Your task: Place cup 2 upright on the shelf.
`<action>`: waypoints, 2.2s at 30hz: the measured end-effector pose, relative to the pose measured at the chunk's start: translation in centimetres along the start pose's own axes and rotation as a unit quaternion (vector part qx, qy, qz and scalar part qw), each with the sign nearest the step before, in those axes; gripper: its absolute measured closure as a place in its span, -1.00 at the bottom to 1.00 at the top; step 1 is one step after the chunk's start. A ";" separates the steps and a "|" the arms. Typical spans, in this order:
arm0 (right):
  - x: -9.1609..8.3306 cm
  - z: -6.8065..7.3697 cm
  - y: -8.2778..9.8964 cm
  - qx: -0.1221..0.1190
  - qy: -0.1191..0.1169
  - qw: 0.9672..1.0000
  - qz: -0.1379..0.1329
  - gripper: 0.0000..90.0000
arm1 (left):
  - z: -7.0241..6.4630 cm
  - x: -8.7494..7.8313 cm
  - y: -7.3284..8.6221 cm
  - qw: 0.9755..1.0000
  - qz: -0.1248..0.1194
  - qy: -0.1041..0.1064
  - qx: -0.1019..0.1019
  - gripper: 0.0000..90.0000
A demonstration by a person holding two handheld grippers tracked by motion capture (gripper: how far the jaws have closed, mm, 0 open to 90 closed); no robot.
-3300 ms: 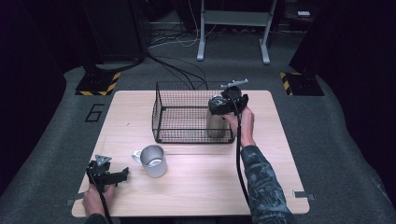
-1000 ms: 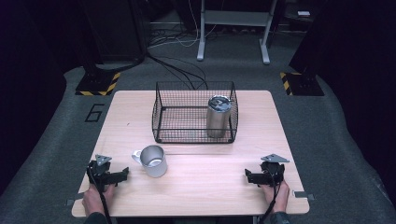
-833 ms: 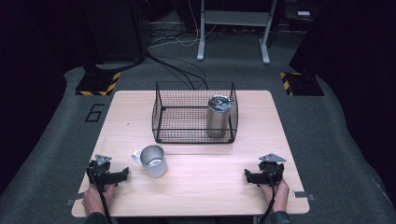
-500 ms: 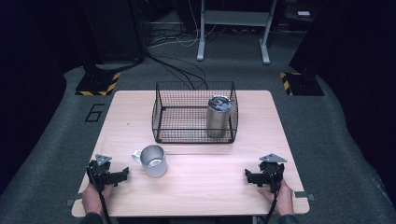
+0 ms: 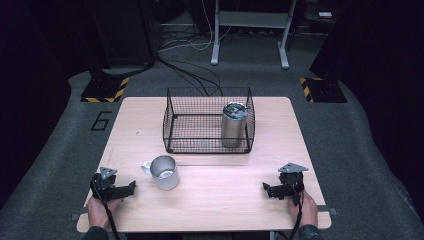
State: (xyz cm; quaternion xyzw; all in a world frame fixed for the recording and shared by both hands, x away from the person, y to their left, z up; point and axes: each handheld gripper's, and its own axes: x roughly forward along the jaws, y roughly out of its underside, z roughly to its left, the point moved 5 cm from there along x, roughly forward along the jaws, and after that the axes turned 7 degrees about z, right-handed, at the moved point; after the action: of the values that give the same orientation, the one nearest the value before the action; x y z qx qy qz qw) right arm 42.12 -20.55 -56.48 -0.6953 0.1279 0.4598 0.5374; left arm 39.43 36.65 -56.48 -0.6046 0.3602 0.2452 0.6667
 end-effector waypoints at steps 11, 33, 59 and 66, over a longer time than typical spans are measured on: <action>0.1 -0.1 -0.1 -0.009 -0.004 1.000 0.002 -1.00 | 0.4 -3.3 -1.9 0.999 -0.037 0.020 -0.028 -0.98; 0.1 0.0 -0.1 -0.007 -0.005 1.000 0.002 -1.00 | -7.4 -8.7 -7.2 0.990 -0.093 0.102 0.018 -0.99; 0.1 -0.1 -0.1 -0.009 -0.006 1.000 0.005 -1.00 | -13.7 -5.0 -9.3 0.987 -0.057 0.132 0.074 -1.00; 0.1 -0.1 -0.1 -0.008 -0.006 1.000 0.005 -1.00 | -13.8 -3.8 -9.2 0.988 -0.047 0.122 0.081 -0.95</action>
State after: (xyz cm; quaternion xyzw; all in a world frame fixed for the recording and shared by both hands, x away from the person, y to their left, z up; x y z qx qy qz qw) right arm 42.23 -20.55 -56.49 -0.6962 0.1242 0.4676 0.5303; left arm 41.54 22.15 -47.92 -0.5901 0.4289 0.1080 0.6754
